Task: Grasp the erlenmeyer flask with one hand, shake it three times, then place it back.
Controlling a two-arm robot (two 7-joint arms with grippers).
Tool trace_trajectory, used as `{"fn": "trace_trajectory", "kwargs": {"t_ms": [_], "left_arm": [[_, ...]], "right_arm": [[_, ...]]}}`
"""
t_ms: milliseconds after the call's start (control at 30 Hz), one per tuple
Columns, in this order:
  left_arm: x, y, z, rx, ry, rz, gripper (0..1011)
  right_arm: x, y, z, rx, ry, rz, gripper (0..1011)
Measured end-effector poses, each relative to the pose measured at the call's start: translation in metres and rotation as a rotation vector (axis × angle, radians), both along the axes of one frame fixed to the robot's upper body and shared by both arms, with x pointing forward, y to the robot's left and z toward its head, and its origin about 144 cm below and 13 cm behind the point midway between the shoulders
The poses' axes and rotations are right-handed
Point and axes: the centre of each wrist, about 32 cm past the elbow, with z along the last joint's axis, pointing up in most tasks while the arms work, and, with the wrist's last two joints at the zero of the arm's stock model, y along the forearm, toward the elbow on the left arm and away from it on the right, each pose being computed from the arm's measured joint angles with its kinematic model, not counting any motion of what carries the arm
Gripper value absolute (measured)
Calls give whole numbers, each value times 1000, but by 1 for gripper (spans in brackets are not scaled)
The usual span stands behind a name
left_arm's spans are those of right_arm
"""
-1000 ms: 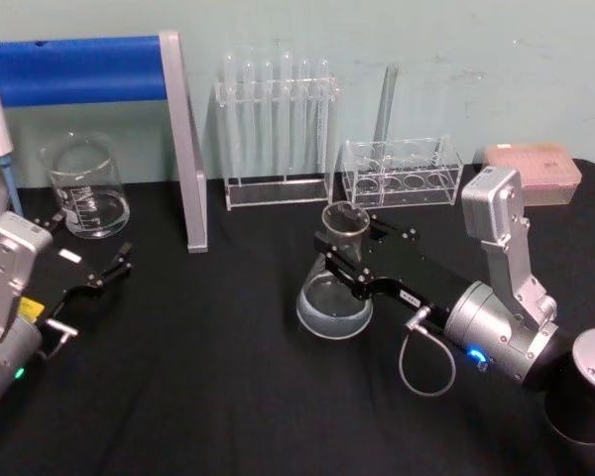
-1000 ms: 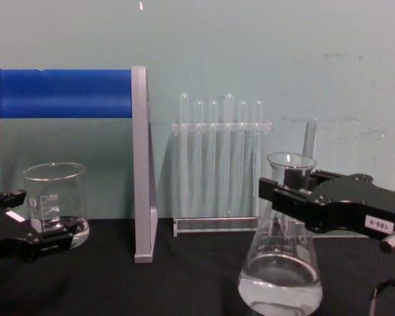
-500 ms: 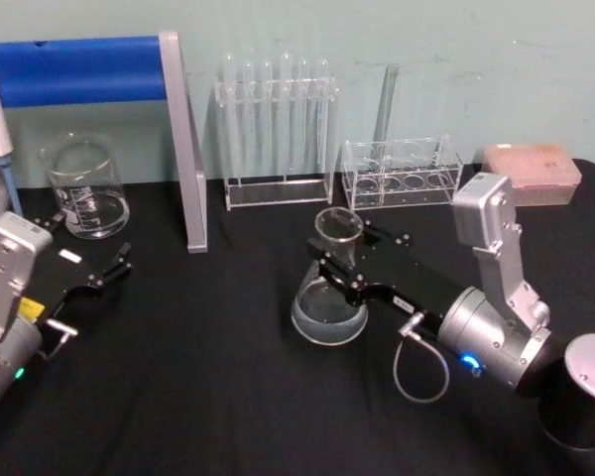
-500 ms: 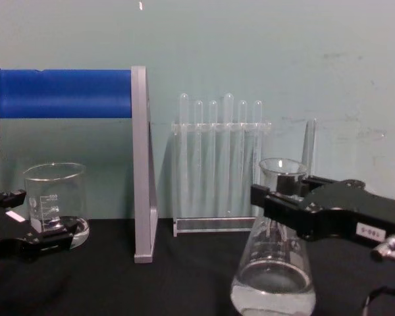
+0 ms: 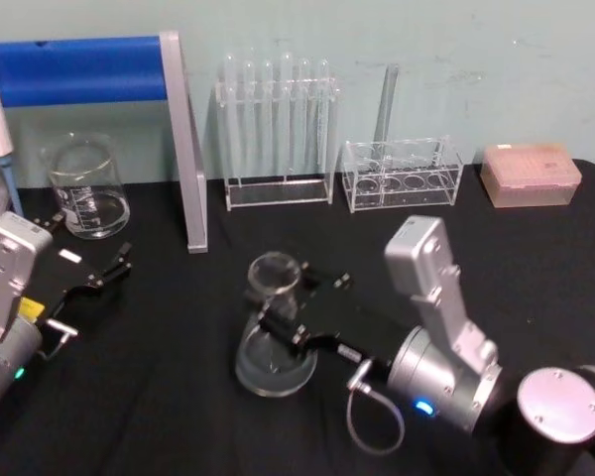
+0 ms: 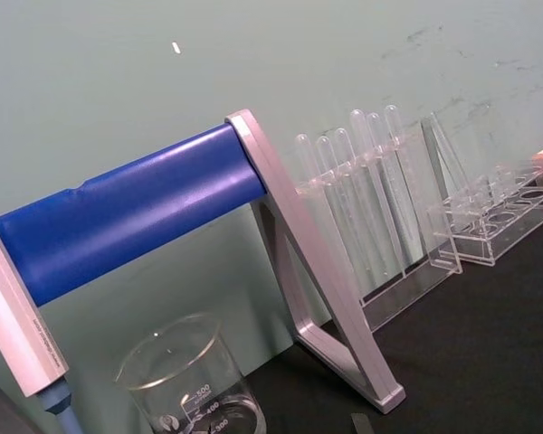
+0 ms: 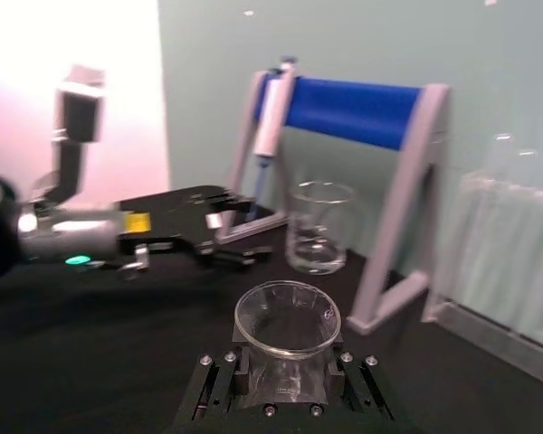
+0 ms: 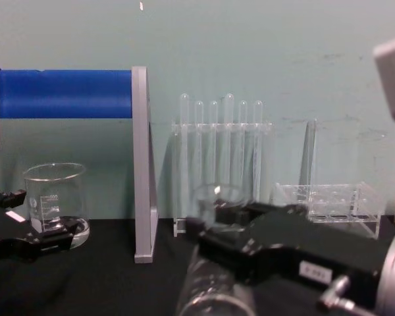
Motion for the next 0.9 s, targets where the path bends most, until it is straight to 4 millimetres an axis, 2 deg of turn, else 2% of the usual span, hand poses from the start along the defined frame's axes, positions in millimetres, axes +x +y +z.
{"fn": "trace_trajectory", "kwargs": {"t_ms": [267, 467, 900], "left_arm": [[0, 0, 0, 0, 0, 0, 1001], [0, 0, 0, 0, 0, 0, 1000], [0, 0, 0, 0, 0, 0, 1001]], "right_arm": [[-14, 14, -1, -17, 9, 102, 449], [-19, 16, -1, -22, 10, 136, 449], [-3, 6, -4, -29, -13, 8, 449]]}}
